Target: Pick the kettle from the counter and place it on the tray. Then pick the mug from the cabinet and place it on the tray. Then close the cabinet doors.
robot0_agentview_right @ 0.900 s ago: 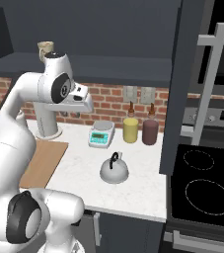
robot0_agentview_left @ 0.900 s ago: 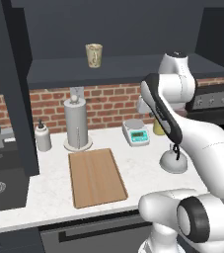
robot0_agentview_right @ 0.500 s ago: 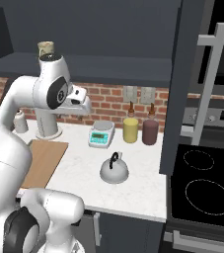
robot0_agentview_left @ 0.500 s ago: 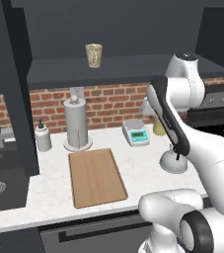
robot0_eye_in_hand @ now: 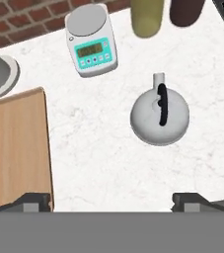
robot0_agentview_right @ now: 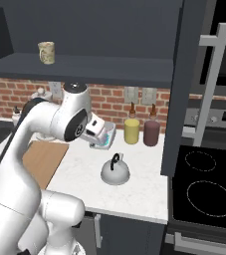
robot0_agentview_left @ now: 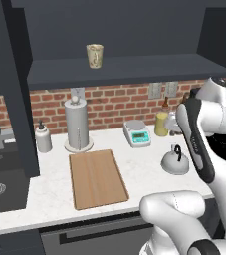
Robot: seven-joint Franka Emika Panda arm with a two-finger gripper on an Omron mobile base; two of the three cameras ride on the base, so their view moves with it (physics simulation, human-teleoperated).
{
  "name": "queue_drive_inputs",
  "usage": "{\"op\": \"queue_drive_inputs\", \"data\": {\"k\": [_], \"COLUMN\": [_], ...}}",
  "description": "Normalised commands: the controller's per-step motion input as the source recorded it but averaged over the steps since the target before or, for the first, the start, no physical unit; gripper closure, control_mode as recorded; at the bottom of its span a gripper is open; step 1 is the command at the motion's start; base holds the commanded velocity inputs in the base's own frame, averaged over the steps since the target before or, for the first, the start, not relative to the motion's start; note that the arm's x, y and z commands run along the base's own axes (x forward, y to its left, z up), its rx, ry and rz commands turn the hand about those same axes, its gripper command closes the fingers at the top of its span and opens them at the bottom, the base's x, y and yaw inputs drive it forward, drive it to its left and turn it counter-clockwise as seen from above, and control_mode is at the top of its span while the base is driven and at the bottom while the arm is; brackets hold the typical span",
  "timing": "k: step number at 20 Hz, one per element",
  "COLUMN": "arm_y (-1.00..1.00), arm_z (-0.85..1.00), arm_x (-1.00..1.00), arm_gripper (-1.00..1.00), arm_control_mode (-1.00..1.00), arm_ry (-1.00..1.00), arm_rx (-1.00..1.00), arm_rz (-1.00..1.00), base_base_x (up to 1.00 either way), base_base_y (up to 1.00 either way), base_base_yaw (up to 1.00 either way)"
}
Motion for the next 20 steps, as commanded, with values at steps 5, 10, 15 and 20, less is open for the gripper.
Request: {"op": "queue_drive_inputs", "data": {"k": [5,10,15,20], "arm_y": [-0.66,-0.37,-0.05,0.0], "arm_z": [-0.44,-0.32,-0.24,-0.38], "arm_x": [-0.01,0.13,0.4,0.46], "arm_gripper": [-1.0,-1.0,-1.0,-1.0], "arm_control_mode": [-1.0,-1.0,-1.0,-1.0], "arm_ry": [0.12,0.15,0.16,0.13], "arm_rx": [0.1,0.01,0.0,0.0], "arm_rz": [-0.13,-0.02,0.0,0.01], "base_base_x": [0.0,0.0,0.0,0.0], "base_base_y": [0.0,0.0,0.0,0.0], "base_base_yaw": [0.0,0.0,0.0,0.0]}}
